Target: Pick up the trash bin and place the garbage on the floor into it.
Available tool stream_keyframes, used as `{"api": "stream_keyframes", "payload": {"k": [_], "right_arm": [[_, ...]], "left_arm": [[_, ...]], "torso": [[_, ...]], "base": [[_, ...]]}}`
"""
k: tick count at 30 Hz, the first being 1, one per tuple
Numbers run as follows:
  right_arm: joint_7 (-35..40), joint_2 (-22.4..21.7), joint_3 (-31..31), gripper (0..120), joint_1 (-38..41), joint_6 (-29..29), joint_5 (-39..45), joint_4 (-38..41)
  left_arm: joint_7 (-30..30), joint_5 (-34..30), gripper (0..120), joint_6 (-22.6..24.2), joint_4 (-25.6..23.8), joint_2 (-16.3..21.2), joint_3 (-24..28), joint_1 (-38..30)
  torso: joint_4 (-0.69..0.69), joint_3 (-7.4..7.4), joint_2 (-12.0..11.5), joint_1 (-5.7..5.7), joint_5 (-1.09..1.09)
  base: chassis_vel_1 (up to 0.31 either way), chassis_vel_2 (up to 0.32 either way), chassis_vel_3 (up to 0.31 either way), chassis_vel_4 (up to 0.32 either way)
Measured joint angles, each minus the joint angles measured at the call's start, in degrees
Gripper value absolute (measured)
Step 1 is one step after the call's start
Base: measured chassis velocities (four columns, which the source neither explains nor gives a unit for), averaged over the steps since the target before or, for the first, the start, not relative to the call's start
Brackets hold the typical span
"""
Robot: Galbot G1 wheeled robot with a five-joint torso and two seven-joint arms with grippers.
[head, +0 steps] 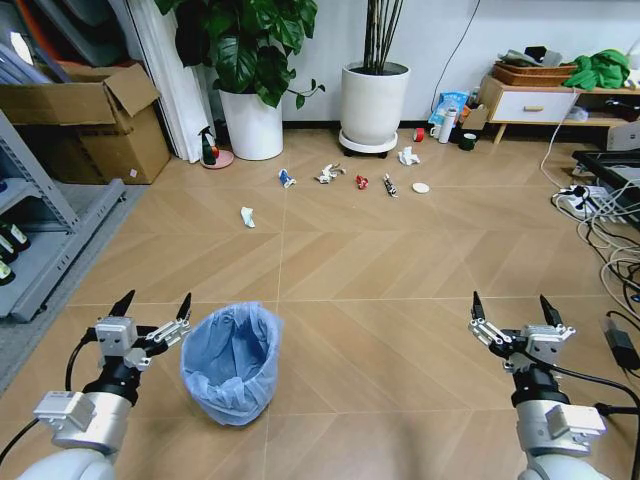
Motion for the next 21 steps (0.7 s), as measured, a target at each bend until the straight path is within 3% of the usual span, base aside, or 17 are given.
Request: {"api": "stream_keyframes", "payload": {"k": [13,21], "right_arm": [[-0.3,-1.06,-0.33,100,0.25,-0.3,0.11,-0.79],[-0.3,-2.13,-0.25,100,0.16,-0.33,1.71,-2.63]], "left_arm": [[-1.01,-0.51,100,1.62,0.48,0.8,0.33,-0.11],[-4.2,-2.32,100,4.92,3.03,5.12,1.76,-0.57]], "torso": [[0.0,0.0,0.0,0.0,0.0],[0.0,0.0,0.0,0.0,0.0]], "base": [[0.0,0.0,0.0,0.0],[0.0,0.0,0.0,0.0]]}}
